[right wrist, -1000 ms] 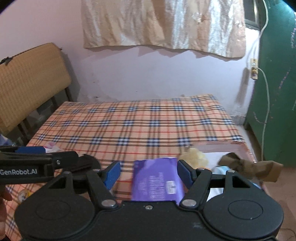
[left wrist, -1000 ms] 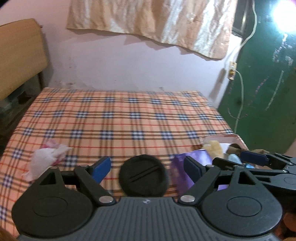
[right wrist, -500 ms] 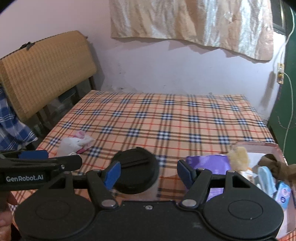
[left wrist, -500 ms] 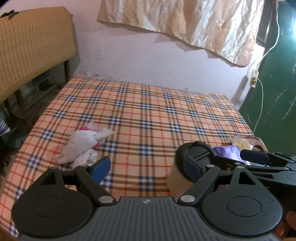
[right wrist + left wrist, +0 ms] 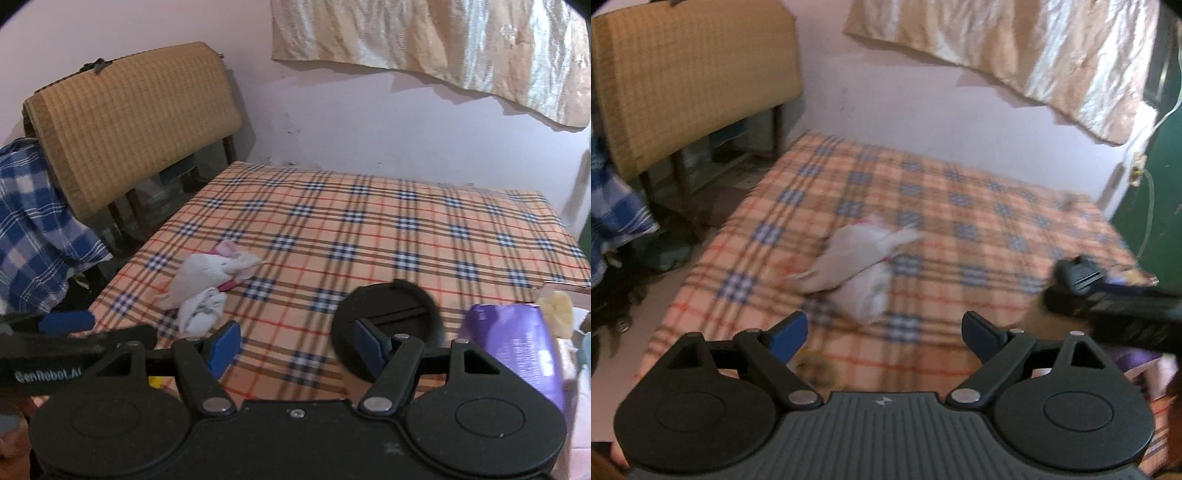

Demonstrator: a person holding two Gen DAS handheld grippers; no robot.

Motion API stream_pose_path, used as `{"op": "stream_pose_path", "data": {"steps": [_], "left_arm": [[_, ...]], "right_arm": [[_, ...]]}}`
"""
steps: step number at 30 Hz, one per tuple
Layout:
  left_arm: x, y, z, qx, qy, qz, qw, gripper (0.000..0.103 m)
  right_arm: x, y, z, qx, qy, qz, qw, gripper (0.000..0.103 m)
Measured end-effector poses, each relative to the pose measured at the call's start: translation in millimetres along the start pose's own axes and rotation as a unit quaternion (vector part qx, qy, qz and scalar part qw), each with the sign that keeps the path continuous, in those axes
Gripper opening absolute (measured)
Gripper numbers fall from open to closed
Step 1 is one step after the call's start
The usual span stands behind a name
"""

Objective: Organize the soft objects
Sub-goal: 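Move both grippers back over the bed toward the tape roll and white socks, then grasp the yellow tape roll with the left gripper while the right gripper grasps the white sock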

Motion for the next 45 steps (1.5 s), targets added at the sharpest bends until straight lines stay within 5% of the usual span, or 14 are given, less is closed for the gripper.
{"op": "stream_pose_path", "data": {"steps": [10,20,22,25,27,45], "left_arm": [[-47.4,37.5,50.8,0.023,-0.006,0.051,0.9984,0.094],[-54.3,66.8,53.0,0.033,0.017,0.04,0.9985,0.097],[-53.3,70.4,51.1,0.035,0.029,0.031,0.9985,0.093],[-54.2,70.1,46.7,0.045,0.065,0.014,0.9968,0.066],[-54.3,68.8,46.4,0.038,0.073,0.01,0.9965,0.061],[-29.9,54.9,87.6,0.007,-0.033,0.0,0.9994,0.061]], "right_arm": [[-12.3,18.0,32.3,0.022,-0.006,0.014,1.0,0.08],[-20.3,42.4,48.9,0.03,-0.006,0.039,0.999,0.08],[-20.2,48.5,53.3,0.032,-0.009,0.043,0.999,0.08],[-20.3,59.8,60.0,0.036,-0.013,0.049,0.998,0.08],[-20.9,69.1,64.0,0.04,-0.012,0.056,0.998,0.08],[-11.1,185.7,109.8,0.062,-0.035,0.104,0.992,0.081]]}}
Point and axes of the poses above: each gripper's, at about its wrist camera, not at the fingertips, and y roughly the way its jaws point, z to its left, x to its top, the point moved 6 cm from there along y, roughly the way its jaws point
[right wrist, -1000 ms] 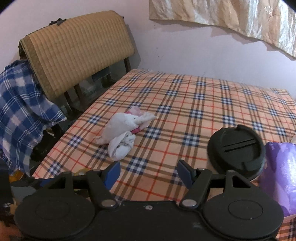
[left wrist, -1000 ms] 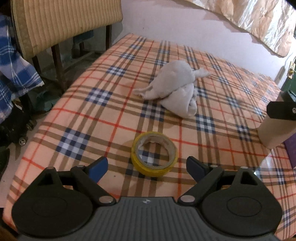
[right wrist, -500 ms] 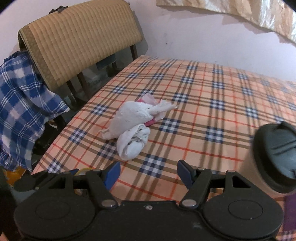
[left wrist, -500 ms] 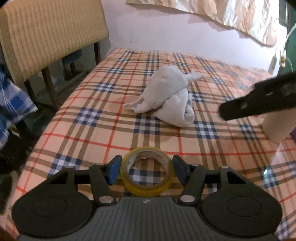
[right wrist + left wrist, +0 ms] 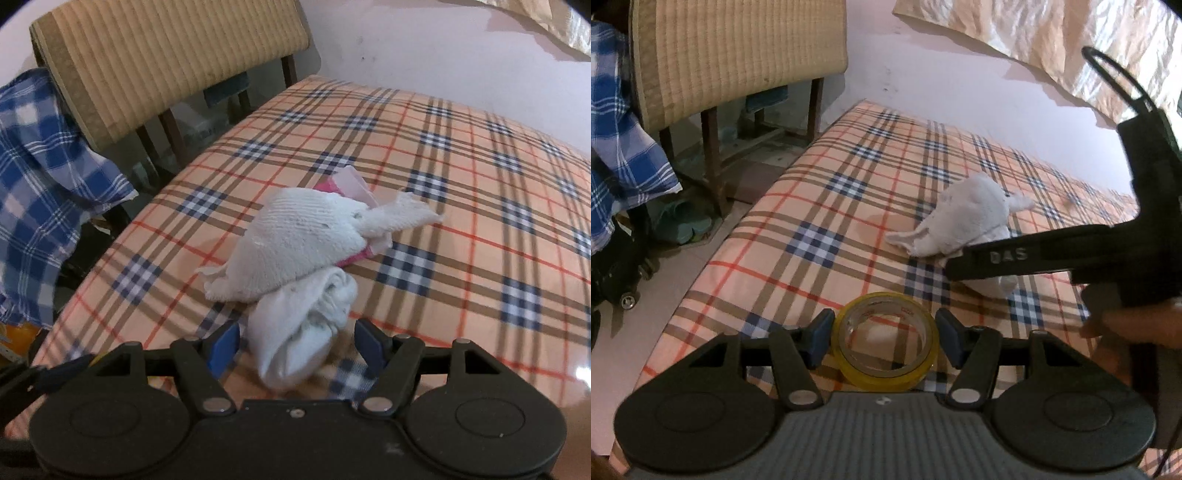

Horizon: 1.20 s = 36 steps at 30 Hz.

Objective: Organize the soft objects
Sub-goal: 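Grasp the yellow tape roll with the left gripper while the right gripper grasps the white sock, then lift the tape roll and white sock with both grippers toward the white box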

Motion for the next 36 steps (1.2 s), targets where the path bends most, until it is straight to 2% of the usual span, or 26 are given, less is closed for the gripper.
{"op": "stream_pose_path", "data": {"steps": [1,3,5,6,18,22,36], "left_arm": [[1.1,1.0,0.6,0.002,-0.002,0.001,1.0,0.061],[3.1,2.2,1.3,0.001,-0.007,0.002,1.0,0.061],[5.8,2.7,1.3,-0.004,-0.016,0.003,0.9999,0.061],[7.4,2.5,0.6,-0.005,-0.017,0.002,0.9998,0.061],[21.8,-13.7,-35.7,-0.034,0.0,-0.011,0.9994,0.061],[23.0,-21.2,-50.0,-0.034,0.01,-0.013,0.9993,0.061],[44.6,-43.7,-84.2,-0.022,0.037,-0.014,0.999,0.061]], "right_arm": [[0.9,3.5,0.1,0.007,0.008,-0.004,1.0,0.08],[1.3,3.5,-0.4,0.005,0.012,-0.016,1.0,0.051],[-0.7,-0.4,-2.2,0.002,0.006,-0.014,1.0,0.039],[-2.2,-3.0,-3.5,0.001,0.007,-0.012,1.0,0.038],[-42.7,-100.1,-28.9,-0.019,0.021,-0.052,0.998,0.038],[-50.0,-119.9,-36.8,-0.026,0.026,-0.06,0.998,0.038],[-36.6,-166.6,-54.4,-0.036,0.033,-0.098,0.994,0.038]]}}
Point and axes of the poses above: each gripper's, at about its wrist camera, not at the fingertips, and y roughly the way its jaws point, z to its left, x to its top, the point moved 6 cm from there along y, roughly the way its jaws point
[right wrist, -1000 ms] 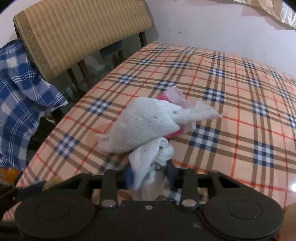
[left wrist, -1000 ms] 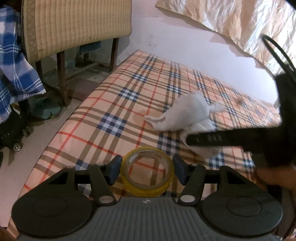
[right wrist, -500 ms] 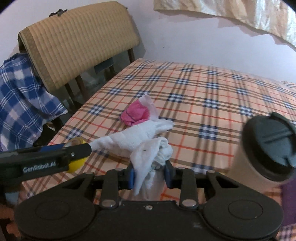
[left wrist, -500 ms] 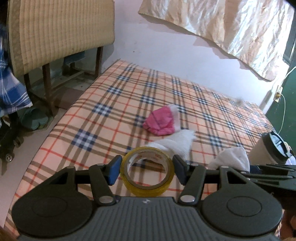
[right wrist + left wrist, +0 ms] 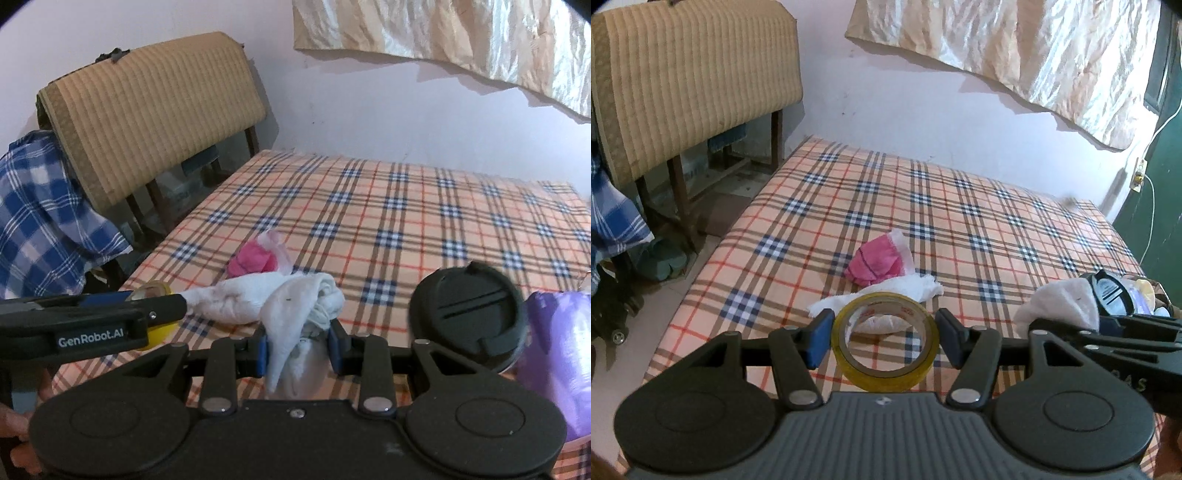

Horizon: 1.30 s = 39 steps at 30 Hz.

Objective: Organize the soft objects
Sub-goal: 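Lift the tape roll and white sock with both grippers toward the white box, then carry the tape roll and white sock with both grippers over the white box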

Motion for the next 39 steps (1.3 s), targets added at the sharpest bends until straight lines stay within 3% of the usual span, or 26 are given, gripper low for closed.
{"op": "stream_pose_path", "data": {"steps": [14,39], "left_arm": [[23.0,-4.6,-31.8,-0.007,0.016,0.0,0.9998,0.061],[31.0,0.7,-86.5,-0.038,0.045,0.004,0.9983,0.061]], "right_arm": [[20.3,-22.3,-20.6,-0.008,0.0,-0.017,1.0,0.038],[37.5,-44.3,-74.9,-0.031,0.021,-0.035,0.999,0.038]]}}
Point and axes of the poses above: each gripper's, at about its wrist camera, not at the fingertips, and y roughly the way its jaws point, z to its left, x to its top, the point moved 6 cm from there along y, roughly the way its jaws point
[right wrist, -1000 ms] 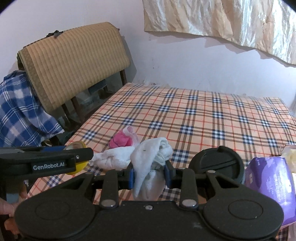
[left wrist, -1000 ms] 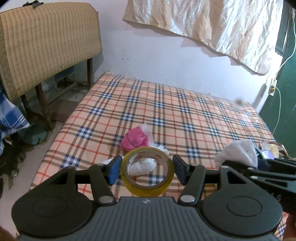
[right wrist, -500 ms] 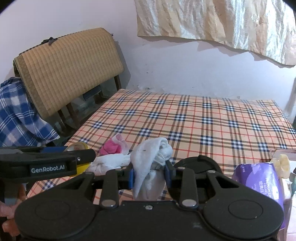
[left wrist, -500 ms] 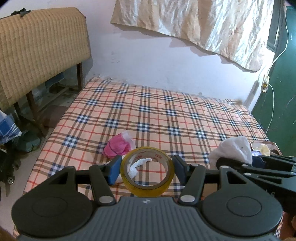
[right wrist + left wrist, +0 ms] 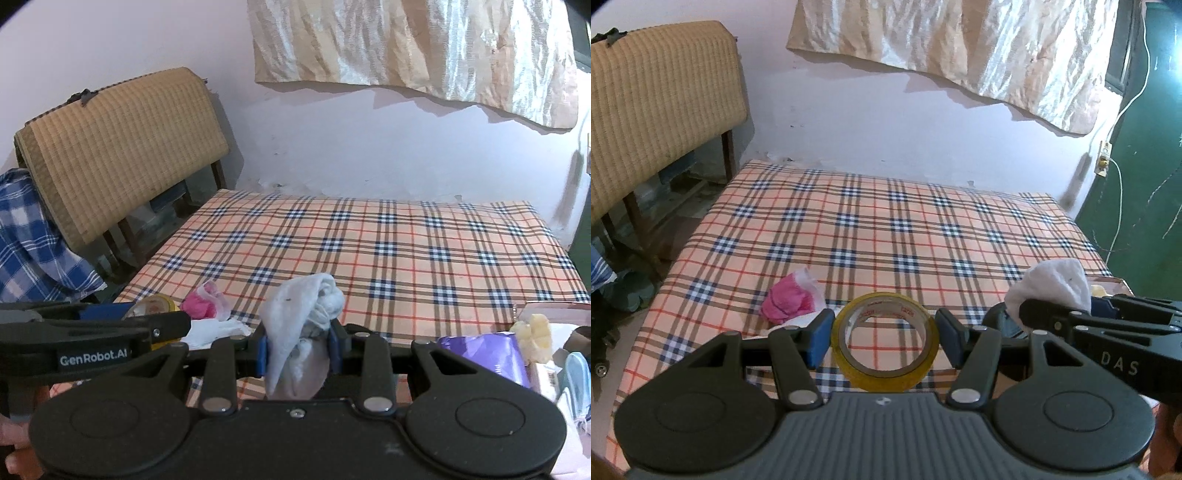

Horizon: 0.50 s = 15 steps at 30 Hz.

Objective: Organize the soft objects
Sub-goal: 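Carry the tape roll and white sock with both grippers over the white box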

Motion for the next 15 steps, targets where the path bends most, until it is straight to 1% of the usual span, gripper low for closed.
{"op": "stream_pose_path", "data": {"steps": [15], "left_arm": [[1.5,6.5,-31.3,-0.02,0.021,0.0,0.9996,0.061]], "right_arm": [[2.5,-13.8,-38.3,-0.02,0.016,-0.007,1.0,0.038]]}}
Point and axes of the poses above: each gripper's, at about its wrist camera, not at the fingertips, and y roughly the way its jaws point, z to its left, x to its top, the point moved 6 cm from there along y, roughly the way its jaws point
